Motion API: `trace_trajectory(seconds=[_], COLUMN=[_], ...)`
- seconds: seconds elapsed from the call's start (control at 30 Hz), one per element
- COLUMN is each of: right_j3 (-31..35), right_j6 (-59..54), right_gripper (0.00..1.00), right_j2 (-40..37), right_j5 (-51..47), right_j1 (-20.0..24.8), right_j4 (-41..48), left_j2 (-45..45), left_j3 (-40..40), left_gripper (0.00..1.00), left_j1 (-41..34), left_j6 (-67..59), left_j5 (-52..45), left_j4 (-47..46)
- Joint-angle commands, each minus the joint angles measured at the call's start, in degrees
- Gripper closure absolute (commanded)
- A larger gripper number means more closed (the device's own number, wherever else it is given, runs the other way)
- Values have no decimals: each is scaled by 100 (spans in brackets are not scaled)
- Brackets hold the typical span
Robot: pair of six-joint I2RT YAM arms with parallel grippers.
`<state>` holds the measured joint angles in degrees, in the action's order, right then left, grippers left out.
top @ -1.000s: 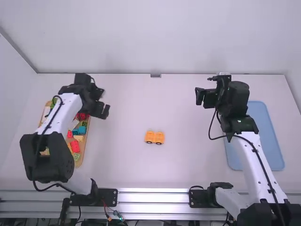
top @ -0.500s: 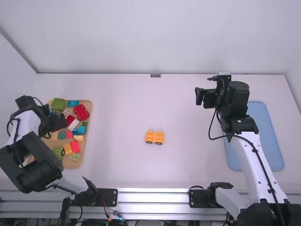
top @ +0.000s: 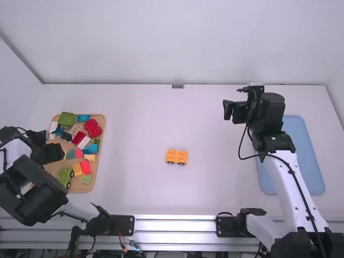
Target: Assemble lego blocks to make yellow taxi
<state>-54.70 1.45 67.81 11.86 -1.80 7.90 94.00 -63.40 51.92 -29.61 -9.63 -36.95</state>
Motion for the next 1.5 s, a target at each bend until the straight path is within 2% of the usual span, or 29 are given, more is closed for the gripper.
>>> trace_trajectory(seconds=[0.0, 0.27, 0.53, 0.77, 0.93, 1.2, 1.47], right_j3=[-223, -223, -223, -223, -223, -223, -223], right_j6=[2, 2, -37, -39, -39, -13, -20], right_gripper=[2, 2, 2, 2, 2, 2, 2], right_j2=[35, 35, 35, 35, 35, 35, 35], right_j5=[33, 33, 33, 31, 33, 35, 33], right_j1=[-11, -11, -9, -11, -11, -11, -15], right_j4=[-9, 2, -11, -22, -55, -133, -142], left_j2=[-46, -31, 503, 883, 1141, 1338, 1539], left_j3=[31, 37, 31, 31, 31, 31, 37], left_gripper=[22, 27, 27, 35, 35, 41, 43], left_j1=[-48, -22, -146, -81, -166, -179, -256], left_j6=[-223, -31, -24, -175, -586, -533, -590], left_j5=[155, 111, 317, 313, 66, 304, -120], left_j4=[4, 129, 240, 538, 756, 1056, 1261])
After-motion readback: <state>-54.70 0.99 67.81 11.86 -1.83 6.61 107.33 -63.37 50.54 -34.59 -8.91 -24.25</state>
